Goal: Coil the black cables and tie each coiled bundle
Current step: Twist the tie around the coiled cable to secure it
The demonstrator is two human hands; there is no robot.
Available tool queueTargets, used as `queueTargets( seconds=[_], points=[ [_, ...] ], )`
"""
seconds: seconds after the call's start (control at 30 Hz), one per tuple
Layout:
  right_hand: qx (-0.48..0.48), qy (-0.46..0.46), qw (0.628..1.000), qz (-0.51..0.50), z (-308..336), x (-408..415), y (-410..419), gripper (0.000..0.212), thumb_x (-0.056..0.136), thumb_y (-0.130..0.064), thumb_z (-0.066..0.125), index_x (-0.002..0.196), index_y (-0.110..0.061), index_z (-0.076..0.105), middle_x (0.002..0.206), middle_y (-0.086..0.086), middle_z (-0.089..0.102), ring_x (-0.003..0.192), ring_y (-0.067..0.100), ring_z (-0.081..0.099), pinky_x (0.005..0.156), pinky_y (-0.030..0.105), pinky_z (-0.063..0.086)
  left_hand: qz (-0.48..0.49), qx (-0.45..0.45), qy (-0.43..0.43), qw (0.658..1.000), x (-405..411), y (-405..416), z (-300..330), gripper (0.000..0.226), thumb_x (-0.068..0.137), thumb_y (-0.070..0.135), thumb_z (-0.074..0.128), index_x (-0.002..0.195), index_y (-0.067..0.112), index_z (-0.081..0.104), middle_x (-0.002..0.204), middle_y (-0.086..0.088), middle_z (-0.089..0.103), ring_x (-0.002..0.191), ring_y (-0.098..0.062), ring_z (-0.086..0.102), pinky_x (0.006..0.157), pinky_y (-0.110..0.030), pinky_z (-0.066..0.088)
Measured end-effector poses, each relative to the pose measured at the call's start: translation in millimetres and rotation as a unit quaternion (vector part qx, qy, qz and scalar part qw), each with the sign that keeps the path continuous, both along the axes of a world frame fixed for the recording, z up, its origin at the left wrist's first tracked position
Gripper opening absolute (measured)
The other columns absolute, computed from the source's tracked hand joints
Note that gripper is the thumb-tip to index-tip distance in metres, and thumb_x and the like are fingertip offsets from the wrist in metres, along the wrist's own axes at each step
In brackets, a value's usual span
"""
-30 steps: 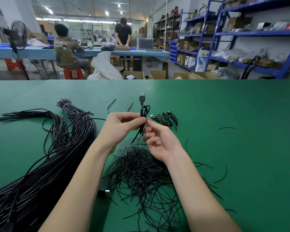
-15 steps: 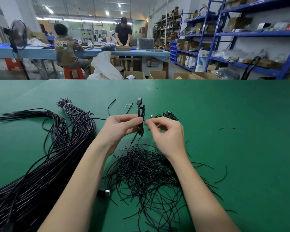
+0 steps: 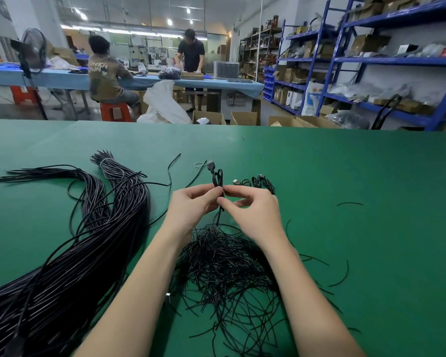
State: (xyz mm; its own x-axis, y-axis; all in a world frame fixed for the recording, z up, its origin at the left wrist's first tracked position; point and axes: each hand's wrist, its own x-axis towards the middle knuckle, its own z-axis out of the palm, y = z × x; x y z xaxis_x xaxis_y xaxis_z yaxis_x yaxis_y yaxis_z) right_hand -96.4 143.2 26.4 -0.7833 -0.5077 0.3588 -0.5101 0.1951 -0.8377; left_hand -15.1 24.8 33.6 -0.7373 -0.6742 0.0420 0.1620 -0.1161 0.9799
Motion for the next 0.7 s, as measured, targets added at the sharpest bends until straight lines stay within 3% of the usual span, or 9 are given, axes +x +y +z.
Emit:
queueTargets(
  seconds=[0.1,0.27,0.33,0.4,0.47,0.53,0.63,0.7],
  points=[
    [0.001,0.014,0.999,-0.038,-3,5,-5,0.033,0.082,-0.043,0.081,0.113,-0.033,0.078,0.070,-0.024,0.069,0.077,-0.010,0.065,0.068,-0.005,0.037,0.017,0.012,0.012,1.000,-1,3,2,0.009,0.085,0.007,0.077,0.082,0.016,0.076,0.084,-0.002,0.078,0.085,-0.017,0.073,0.068,-0.013,0.054],
    [-0.038,-0.103,0.994,-0.010,-5,0,-6,0.021,0.079,-0.040,0.084,0.100,-0.036,0.080,0.083,-0.025,0.076,0.075,-0.006,0.068,0.078,0.025,0.055,0.039,-0.011,0.015,0.999,-4,5,0,0.010,0.083,0.009,0.079,0.080,0.018,0.076,0.081,0.000,0.078,0.081,-0.013,0.074,0.069,-0.013,0.054],
    [-0.078,-0.169,0.982,0.010,-8,1,-6,0.020,0.080,-0.033,0.086,0.100,-0.031,0.081,0.090,-0.021,0.078,0.087,-0.001,0.071,0.076,0.028,0.059,0.041,-0.014,0.013,0.999,-6,7,-2,0.007,0.082,0.010,0.080,0.084,0.016,0.077,0.082,-0.002,0.078,0.079,-0.011,0.074,0.070,-0.014,0.054],
    [-0.105,-0.210,0.972,0.020,-11,2,-7,0.020,0.082,-0.026,0.085,0.102,-0.026,0.081,0.091,-0.015,0.079,0.086,0.008,0.073,0.064,0.024,0.058,0.042,-0.014,0.014,0.999,-6,8,-5,0.007,0.082,0.010,0.080,0.084,0.016,0.076,0.081,-0.001,0.078,0.077,-0.010,0.073,0.070,-0.015,0.054],
    [-0.110,-0.203,0.973,0.008,-13,1,-8,0.020,0.083,-0.024,0.084,0.103,-0.025,0.081,0.091,-0.014,0.079,0.082,0.010,0.073,0.065,0.027,0.059,0.031,-0.023,0.011,0.999,-6,7,-5,0.006,0.084,0.011,0.078,0.087,0.016,0.077,0.084,-0.001,0.078,0.081,-0.012,0.074,0.071,-0.015,0.054],
    [-0.088,-0.145,0.985,-0.027,-16,-3,-10,0.018,0.083,-0.029,0.083,0.101,-0.028,0.082,0.084,-0.021,0.077,0.076,0.005,0.071,0.076,0.030,0.060,0.005,-0.034,0.005,0.999,-6,6,-4,0.010,0.089,0.009,0.073,0.097,0.014,0.077,0.091,-0.003,0.079,0.089,-0.016,0.075,0.077,-0.017,0.056],
    [-0.047,-0.051,0.994,-0.079,-19,-15,-11,0.016,0.083,-0.033,0.081,0.099,-0.032,0.082,0.069,-0.033,0.066,0.069,-0.011,0.064,0.070,-0.001,0.040,-0.006,-0.051,-0.015,0.999,-7,6,-4,0.024,0.092,0.010,0.068,0.116,0.013,0.071,0.102,-0.001,0.076,0.095,-0.017,0.072,0.087,-0.025,0.057],
    [-0.023,-0.019,0.993,-0.112,-20,-30,-14,0.019,0.084,-0.030,0.080,0.102,-0.026,0.082,0.070,-0.031,0.063,0.073,-0.013,0.064,0.066,-0.009,0.031,0.008,-0.041,-0.020,0.999,-6,4,-5,0.026,0.093,0.011,0.067,0.119,0.013,0.069,0.104,0.000,0.073,0.096,-0.019,0.071,0.086,-0.023,0.057]
  ],
)
